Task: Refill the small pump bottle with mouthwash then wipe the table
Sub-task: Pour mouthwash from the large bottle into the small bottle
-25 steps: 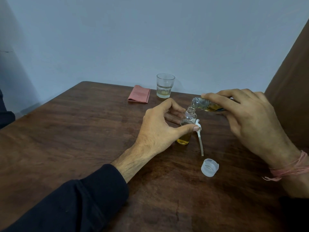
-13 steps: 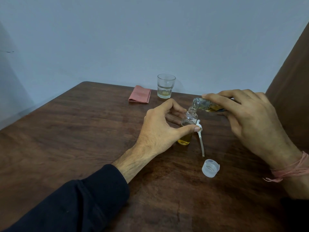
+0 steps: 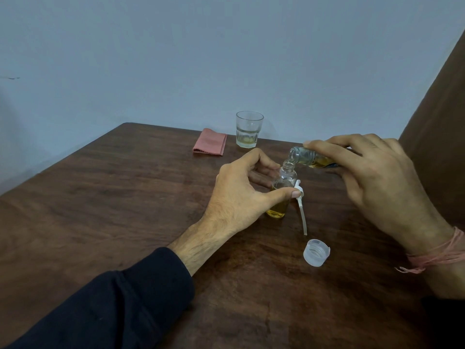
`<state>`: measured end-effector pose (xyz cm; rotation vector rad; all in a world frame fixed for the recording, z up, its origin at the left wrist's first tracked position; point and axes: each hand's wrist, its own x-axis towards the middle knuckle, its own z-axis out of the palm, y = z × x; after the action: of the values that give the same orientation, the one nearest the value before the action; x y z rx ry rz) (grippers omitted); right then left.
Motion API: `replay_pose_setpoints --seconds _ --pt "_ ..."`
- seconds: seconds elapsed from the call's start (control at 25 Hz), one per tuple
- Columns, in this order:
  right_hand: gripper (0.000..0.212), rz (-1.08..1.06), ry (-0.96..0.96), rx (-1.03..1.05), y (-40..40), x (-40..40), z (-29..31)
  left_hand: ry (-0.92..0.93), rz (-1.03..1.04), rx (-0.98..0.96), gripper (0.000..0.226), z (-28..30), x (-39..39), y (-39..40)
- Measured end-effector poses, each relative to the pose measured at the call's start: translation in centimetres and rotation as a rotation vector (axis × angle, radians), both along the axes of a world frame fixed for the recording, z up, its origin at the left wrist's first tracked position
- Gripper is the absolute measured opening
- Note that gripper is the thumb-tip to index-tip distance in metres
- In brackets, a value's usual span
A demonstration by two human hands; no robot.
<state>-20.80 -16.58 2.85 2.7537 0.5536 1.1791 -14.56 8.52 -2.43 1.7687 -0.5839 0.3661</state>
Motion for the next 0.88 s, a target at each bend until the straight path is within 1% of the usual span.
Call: replay_pose_setpoints --seconds 0.88 --pt "0.072 -0.001 -0.009 -0.008 -0.08 0.09 0.03 -0.001 0.001 0.0 0.051 -0.03 -0.03 -0.04"
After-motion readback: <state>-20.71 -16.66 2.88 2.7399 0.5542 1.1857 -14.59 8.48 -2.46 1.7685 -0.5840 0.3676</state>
